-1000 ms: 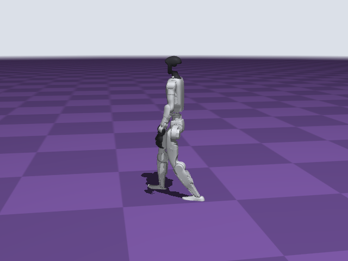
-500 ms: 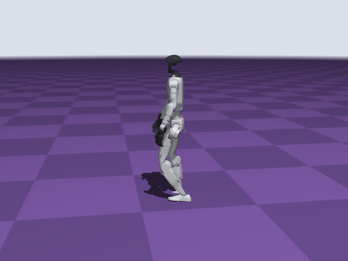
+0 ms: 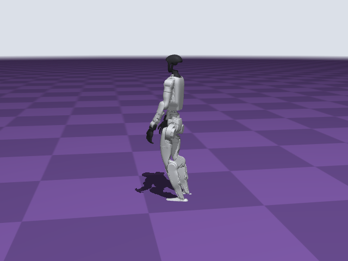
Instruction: Walk
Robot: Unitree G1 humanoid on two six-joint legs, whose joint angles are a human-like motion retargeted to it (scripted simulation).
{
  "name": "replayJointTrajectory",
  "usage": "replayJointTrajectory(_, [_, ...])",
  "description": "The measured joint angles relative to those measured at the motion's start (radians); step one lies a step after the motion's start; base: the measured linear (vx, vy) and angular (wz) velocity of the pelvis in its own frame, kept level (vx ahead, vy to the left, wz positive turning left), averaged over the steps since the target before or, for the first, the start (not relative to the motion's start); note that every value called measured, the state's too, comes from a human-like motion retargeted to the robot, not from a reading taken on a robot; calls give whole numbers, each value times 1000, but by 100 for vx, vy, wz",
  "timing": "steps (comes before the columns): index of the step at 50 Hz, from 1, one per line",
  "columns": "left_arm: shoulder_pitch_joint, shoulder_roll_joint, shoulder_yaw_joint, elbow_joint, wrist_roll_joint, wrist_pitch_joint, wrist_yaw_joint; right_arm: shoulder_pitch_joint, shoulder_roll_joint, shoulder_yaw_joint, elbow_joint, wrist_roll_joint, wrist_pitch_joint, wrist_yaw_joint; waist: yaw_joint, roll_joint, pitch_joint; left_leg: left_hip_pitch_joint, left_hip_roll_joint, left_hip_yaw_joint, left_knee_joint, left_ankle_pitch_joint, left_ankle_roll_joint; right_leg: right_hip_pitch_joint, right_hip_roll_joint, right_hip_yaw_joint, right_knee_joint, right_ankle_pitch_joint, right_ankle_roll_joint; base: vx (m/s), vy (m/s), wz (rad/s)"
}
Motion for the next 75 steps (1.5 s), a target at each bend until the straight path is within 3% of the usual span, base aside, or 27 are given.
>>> replayJointTrajectory(25, [41, -11, 9, 14, 11, 1, -28, -25, 0, -37, -12, -10, 5, -27, -40, -1, 4, 83, -30, 49, -127, 44, 18, 27, -18, 68, -62, 24, 15, 2, 1, -16])
replayJointTrajectory(75, [63, -33, 21, 33, -9, -8, -14, -129, 9, -12, -29, -22, 3, -47, -75, -23, -26, 15, -58, 127, -132, 56, 63, -109, -28, 172, -14, 29, 46, 0, 1, -6])
